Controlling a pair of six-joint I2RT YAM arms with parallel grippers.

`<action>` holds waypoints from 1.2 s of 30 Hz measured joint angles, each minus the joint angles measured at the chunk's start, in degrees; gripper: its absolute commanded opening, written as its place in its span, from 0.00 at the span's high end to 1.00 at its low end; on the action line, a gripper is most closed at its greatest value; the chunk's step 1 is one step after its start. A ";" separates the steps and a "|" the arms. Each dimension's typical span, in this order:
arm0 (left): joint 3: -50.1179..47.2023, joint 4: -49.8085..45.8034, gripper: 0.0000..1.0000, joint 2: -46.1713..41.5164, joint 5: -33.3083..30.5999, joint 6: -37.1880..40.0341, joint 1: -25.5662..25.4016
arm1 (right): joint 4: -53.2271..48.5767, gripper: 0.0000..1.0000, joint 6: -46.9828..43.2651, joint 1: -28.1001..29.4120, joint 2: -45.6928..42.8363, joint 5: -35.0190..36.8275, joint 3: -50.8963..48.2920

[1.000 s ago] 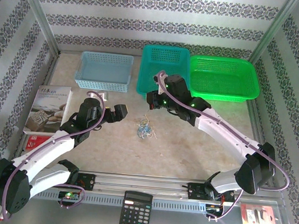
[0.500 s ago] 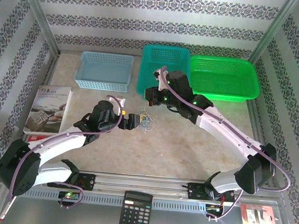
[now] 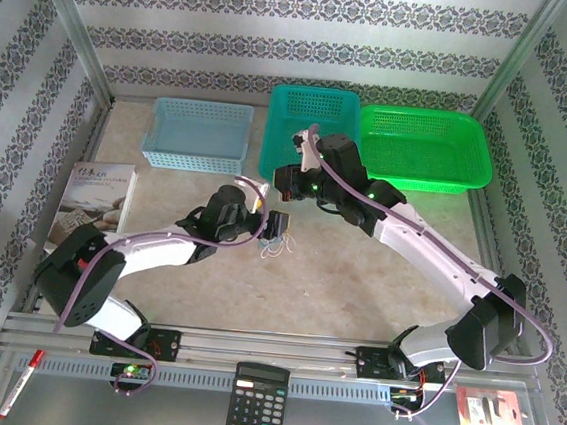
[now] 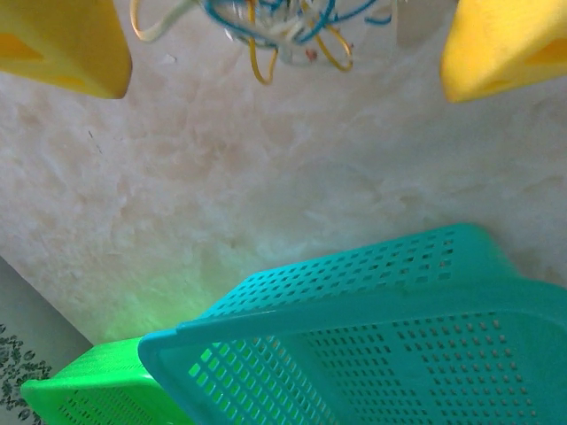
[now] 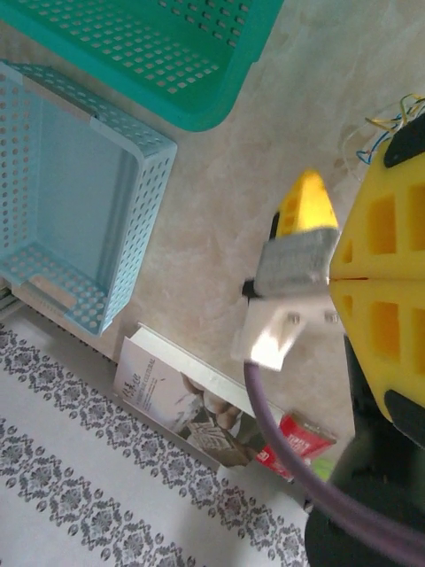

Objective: Untangle the cables

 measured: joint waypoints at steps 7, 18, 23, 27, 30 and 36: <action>-1.27 3.58 0.40 4.70 -0.55 0.13 -0.22 | 0.13 1.00 1.73 -0.92 -1.73 -2.08 3.48; -6.49 6.84 0.38 4.74 -1.84 -0.46 -0.22 | 3.67 1.00 7.30 -10.23 -4.39 -5.92 11.06; -6.58 7.54 0.26 4.72 -1.77 -1.57 -0.24 | 4.50 1.00 8.61 -16.28 -5.70 -6.16 12.66; -6.58 7.23 0.15 3.08 -1.55 -2.58 -0.24 | 4.61 1.00 9.81 -22.84 -6.21 -5.70 12.68; -6.36 6.27 0.06 -0.26 -1.40 -3.32 -0.24 | 4.79 1.00 10.73 -28.20 -6.21 -5.27 12.68; -3.08 2.62 0.00 -5.99 -1.36 -4.66 -0.26 | 5.51 1.00 11.28 -36.37 -5.40 -2.36 12.72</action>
